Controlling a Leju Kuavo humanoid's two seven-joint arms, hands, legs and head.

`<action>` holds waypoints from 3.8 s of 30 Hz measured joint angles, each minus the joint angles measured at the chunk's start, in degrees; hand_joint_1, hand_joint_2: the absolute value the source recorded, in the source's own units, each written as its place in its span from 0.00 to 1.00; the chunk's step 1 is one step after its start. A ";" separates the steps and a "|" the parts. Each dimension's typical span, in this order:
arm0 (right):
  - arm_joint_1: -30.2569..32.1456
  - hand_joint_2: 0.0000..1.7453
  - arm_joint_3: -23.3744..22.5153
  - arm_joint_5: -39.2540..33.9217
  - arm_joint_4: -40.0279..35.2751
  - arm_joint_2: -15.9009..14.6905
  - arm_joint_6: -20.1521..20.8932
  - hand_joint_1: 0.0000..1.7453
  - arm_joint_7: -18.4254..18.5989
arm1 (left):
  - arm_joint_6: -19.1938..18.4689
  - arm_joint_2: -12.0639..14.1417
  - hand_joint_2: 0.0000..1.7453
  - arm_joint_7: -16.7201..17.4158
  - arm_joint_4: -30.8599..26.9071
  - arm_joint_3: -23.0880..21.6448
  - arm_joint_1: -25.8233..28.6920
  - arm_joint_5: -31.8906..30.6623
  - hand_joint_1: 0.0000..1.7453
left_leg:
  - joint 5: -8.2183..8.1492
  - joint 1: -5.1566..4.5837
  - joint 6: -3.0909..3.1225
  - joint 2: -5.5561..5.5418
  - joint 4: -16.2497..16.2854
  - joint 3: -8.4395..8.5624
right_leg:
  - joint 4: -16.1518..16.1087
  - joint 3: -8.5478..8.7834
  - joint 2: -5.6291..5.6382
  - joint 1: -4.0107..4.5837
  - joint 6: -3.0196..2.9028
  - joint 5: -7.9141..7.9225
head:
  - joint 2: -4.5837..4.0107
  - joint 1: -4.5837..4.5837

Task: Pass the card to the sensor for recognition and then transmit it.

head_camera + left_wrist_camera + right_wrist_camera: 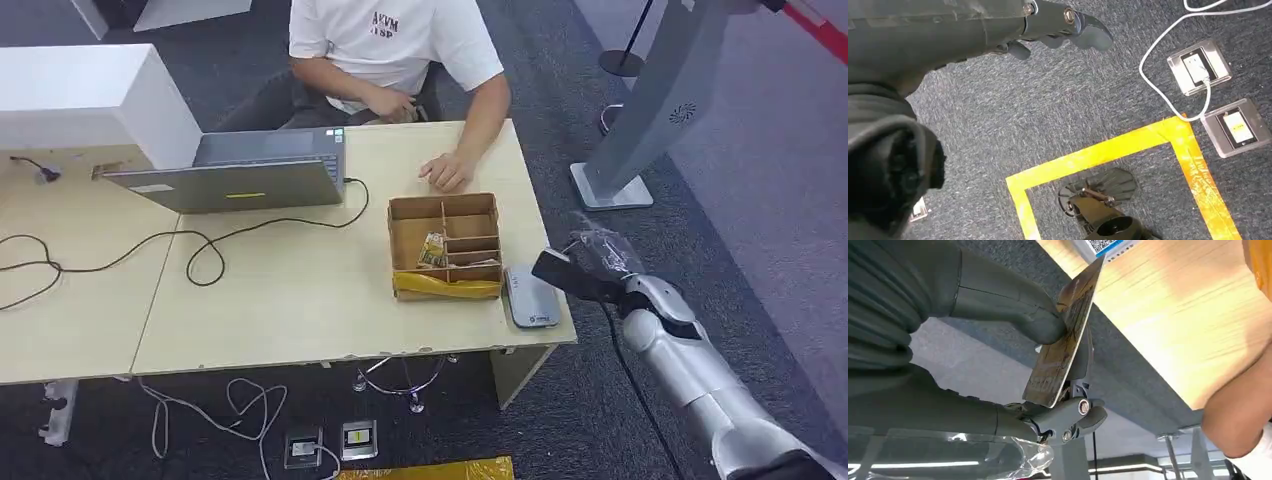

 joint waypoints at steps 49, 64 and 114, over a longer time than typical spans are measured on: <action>4.29 1.00 3.26 0.24 -4.37 1.66 2.49 1.00 1.46 | -0.50 0.57 0.00 0.00 0.22 0.00 -0.14 0.00 0.00 | 0.00 0.00 0.00 0.00 -0.01 0.00 | 0.00 0.01 0.00 0.00 0.00 0.00 | 0.00 0.00; -0.28 1.00 2.80 3.17 -4.79 1.60 3.13 1.00 -1.16 | -0.11 0.52 0.00 0.00 0.35 0.00 -0.15 0.31 0.00 | 0.00 -0.02 0.00 0.00 0.00 -0.02 | 0.01 0.01 0.00 -0.02 -0.03 0.03 | 0.00 -0.02; -43.06 0.00 10.19 18.16 32.09 24.02 2.29 0.00 -12.17 | 0.20 0.72 0.00 -2.93 0.22 -3.30 -1.24 -3.39 0.00 | 0.14 0.12 -0.08 0.11 0.01 -0.23 | 0.01 -0.21 0.12 0.13 -0.07 0.14 | 0.00 0.02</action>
